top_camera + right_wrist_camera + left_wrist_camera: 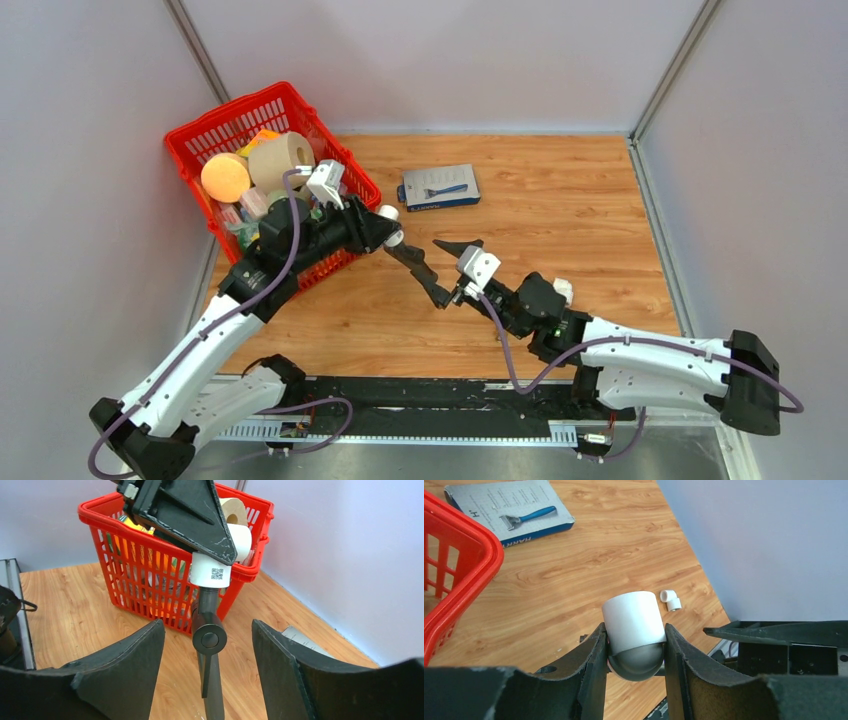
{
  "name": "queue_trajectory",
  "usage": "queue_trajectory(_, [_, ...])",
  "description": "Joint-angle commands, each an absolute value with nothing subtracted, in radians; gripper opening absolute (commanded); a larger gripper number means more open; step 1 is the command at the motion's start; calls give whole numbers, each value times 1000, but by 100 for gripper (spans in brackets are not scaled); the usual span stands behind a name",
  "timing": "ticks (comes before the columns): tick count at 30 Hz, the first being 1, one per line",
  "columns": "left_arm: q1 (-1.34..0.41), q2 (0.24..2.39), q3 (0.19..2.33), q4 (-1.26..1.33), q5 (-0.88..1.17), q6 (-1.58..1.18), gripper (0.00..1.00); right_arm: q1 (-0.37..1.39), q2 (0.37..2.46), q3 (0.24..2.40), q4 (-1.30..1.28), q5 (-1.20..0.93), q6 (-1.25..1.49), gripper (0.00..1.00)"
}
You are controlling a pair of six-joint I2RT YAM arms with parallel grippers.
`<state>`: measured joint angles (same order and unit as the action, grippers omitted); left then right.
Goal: Install the water faucets
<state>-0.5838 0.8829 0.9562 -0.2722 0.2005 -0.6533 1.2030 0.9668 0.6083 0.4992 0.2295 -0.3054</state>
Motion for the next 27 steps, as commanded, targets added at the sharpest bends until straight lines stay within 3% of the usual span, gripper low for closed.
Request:
queue_trajectory(1, [-584, 839, 974, -155, 216, -684, 0, 1198, 997, 611, 603, 275, -285, 70])
queue_trajectory(14, [-584, 838, 968, -65, 393, -672, 0, 965, 1020, 621, 551, -78, -86, 52])
queue_trajectory(22, [-584, 856, 943, 106, 584, -762, 0, 882, 1080, 621, 575, -121, -74, 34])
queue_trajectory(27, [-584, 842, 951, 98, 565, -766, 0, 867, 1149, 652, 577, -94, -97, 32])
